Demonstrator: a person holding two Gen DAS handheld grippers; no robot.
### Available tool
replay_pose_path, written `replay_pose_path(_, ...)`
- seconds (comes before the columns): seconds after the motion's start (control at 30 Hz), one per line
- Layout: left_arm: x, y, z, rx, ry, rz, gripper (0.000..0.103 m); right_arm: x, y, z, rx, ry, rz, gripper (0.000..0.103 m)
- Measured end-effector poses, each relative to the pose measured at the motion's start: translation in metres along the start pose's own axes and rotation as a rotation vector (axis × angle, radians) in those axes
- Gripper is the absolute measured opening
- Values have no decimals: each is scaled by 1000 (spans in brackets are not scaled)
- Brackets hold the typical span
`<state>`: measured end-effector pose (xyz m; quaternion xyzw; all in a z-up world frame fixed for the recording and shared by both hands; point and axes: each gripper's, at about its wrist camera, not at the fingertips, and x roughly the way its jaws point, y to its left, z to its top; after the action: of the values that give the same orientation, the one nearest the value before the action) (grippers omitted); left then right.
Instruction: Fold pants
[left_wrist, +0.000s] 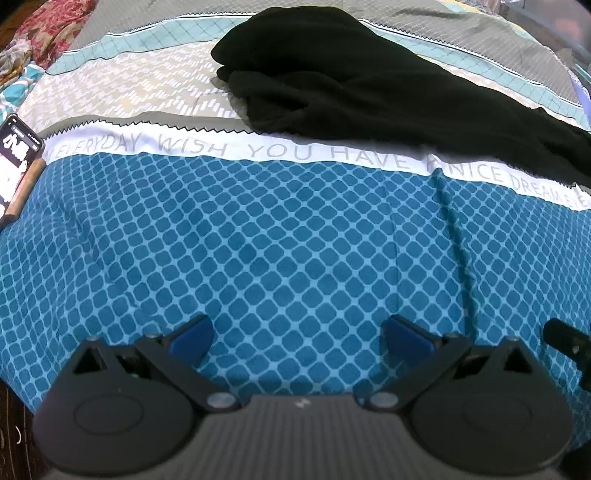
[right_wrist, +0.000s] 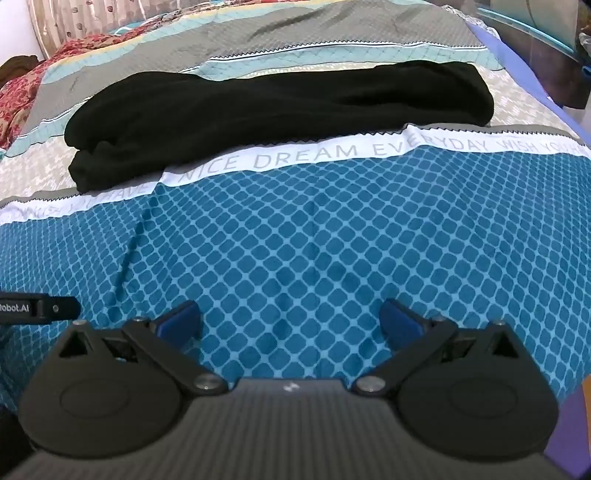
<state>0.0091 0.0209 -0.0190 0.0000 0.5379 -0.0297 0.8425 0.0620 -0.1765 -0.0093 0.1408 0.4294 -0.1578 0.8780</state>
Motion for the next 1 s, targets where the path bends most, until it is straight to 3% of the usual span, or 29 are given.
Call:
replay_pose_path(0.1, -4, 4, 6, -27, 0, -32, 103, -6, -6, 1, 14, -6, 17, 103)
replay_pose_path(0.27, -20, 33, 40, -91, -117, -53, 103, -15, -29, 7, 68, -50, 35, 103)
replay_pose_path(0.37, -22, 51, 75, -132, -170, -38, 103, -17, -54, 19, 124, -77, 55, 74)
replay_pose_path(0.4, -20, 58, 86, -159, -179, -54, 103, -16, -66, 26, 148, -82, 64, 59)
replay_pose_path(0.43, -17, 65, 99, -185, -182, -80, 103, -15, -76, 32, 171, -86, 68, 49)
replay_pose_path(0.47, -13, 71, 110, -211, -176, -105, 103, -14, -88, 39, 198, -96, 68, 47)
replay_pose_path(0.63, 32, 91, 157, -401, -95, -249, 102, -15, -146, 67, 315, -164, 65, 46)
replay_pose_path(0.73, 57, 84, 171, -445, -49, -263, 95, -13, -175, 85, 332, -240, -43, 47)
replay_pose_path(0.87, 80, 70, 176, -448, -12, -309, 81, -4, -185, 119, 119, -293, -182, 48)
replay_pose_path(0.93, 91, 60, 183, -440, 9, -306, 53, 14, -180, 135, -60, -277, -224, 48)
replay_pose_path(1.0, 95, 50, 187, -442, 4, -293, 47, 50, -164, 170, -180, -247, -235, 48)
